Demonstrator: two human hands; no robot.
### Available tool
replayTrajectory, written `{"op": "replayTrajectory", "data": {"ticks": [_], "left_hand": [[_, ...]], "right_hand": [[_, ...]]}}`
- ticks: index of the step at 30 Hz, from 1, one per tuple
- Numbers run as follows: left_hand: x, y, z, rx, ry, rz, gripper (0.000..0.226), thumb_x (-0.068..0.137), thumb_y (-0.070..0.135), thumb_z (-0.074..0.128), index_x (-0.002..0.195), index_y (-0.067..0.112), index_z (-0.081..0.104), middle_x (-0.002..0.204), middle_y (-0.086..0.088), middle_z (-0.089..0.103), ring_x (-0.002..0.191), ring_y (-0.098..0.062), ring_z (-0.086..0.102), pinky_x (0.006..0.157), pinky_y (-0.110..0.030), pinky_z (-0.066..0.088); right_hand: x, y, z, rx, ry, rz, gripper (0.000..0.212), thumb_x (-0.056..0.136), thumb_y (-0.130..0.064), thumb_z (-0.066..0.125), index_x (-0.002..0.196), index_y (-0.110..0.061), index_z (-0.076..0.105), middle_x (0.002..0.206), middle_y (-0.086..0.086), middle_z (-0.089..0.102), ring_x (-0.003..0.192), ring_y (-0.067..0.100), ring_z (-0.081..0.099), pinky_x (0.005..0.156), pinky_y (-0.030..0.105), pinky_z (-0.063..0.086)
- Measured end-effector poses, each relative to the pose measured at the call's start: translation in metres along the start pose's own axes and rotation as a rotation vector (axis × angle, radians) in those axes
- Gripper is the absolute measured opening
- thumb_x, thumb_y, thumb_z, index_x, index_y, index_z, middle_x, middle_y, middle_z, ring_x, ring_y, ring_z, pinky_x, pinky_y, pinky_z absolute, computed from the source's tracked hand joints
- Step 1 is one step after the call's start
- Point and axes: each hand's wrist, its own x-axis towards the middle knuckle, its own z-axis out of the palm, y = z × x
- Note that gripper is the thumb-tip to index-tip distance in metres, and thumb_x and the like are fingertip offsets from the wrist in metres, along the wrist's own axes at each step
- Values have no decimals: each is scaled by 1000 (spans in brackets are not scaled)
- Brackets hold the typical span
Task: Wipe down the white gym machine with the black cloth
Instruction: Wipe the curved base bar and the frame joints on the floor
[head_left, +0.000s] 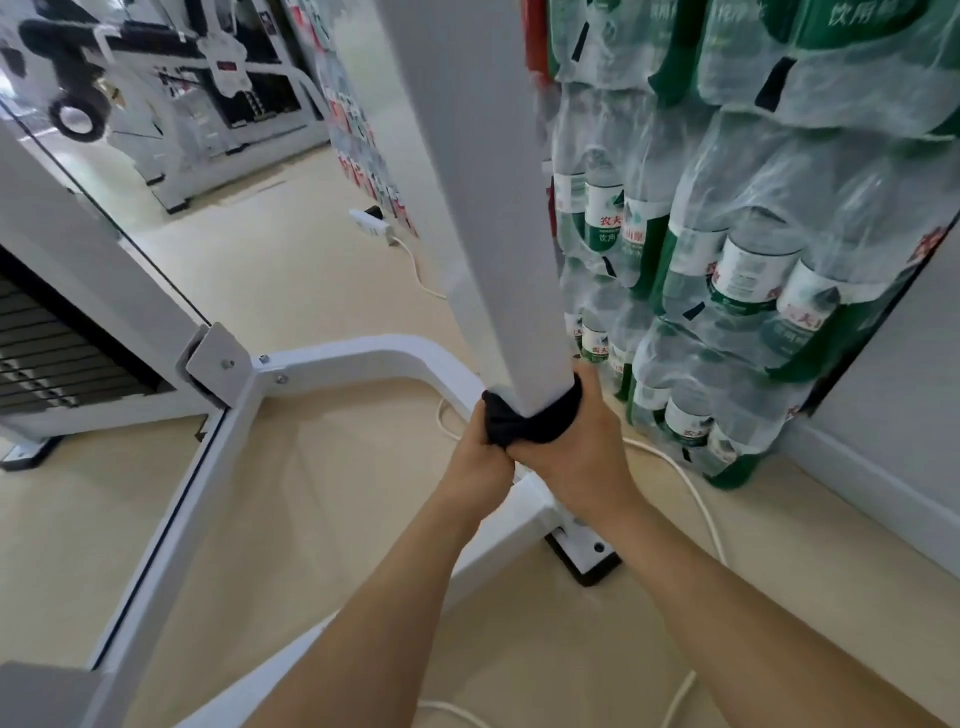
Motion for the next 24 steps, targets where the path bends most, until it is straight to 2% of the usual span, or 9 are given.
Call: {"op": "replayTrajectory", "data": {"ticks": [1,4,7,12,15,17,20,22,24], "left_hand": [[1,-11,5,38,-21,4,54,92,-11,41,140,15,41,124,10,56,112,-5,55,93,-12,45],[7,-42,17,203,-119,17,67,92,-8,45,152,13,23,141,12,37,132,-10,39,102,-15,32],[9,-66,26,293,-196,-51,76,90,13,50,155,20,13,143,15,30,135,-9,33,106,-22,29],[1,-77,36,631,-288,-200,81,75,41,38,152,41,13,146,10,38,137,-17,36,109,-45,32],[-7,-78,30,577,-280,-181,72,87,31,47,152,38,18,136,4,48,133,-19,39,110,-39,33],[-23,-74,26,483,-242,-136,53,96,20,45,147,32,38,129,9,53,125,-11,42,101,-28,34],[-47,-76,28,255,-93,-179,21,95,21,49,102,18,68,79,10,58,75,-9,50,68,-25,39],[-54,-78,21,37,84,-310,24,91,29,52,86,9,64,69,4,59,65,-14,51,61,-30,43],[-51,-76,8,-56,230,-355,22,92,30,56,89,9,63,78,-4,66,67,-17,59,63,-38,53]], "right_hand": [[-2,11,1,12,-3,25,76,58,-6,85,113,-37,43,92,-33,59,86,-4,60,67,22,53],[-8,42,3,-3,-6,82,80,56,-5,86,108,-49,42,93,-33,61,87,-6,61,67,20,50],[-15,70,6,-37,-29,162,77,57,-15,89,104,-54,42,93,-25,65,87,-7,61,64,14,47],[-22,103,-1,-297,-172,412,71,62,-32,83,117,-38,39,93,-15,62,89,21,63,77,38,53],[-22,111,-7,-556,-315,577,71,70,-54,74,128,-30,40,103,-8,59,95,23,61,78,35,48],[-23,105,-10,-701,-330,590,58,77,-59,67,119,-23,46,103,-3,64,92,25,63,76,35,50],[-45,84,-7,-853,-359,511,30,88,-48,55,91,-19,60,79,-3,64,71,19,60,68,33,55],[-66,69,4,-776,-477,459,28,87,-43,56,78,-18,62,70,-2,64,66,17,59,60,30,49],[-69,59,14,-433,-407,525,25,85,-40,64,83,-16,66,73,0,68,68,18,65,55,30,49]]}}
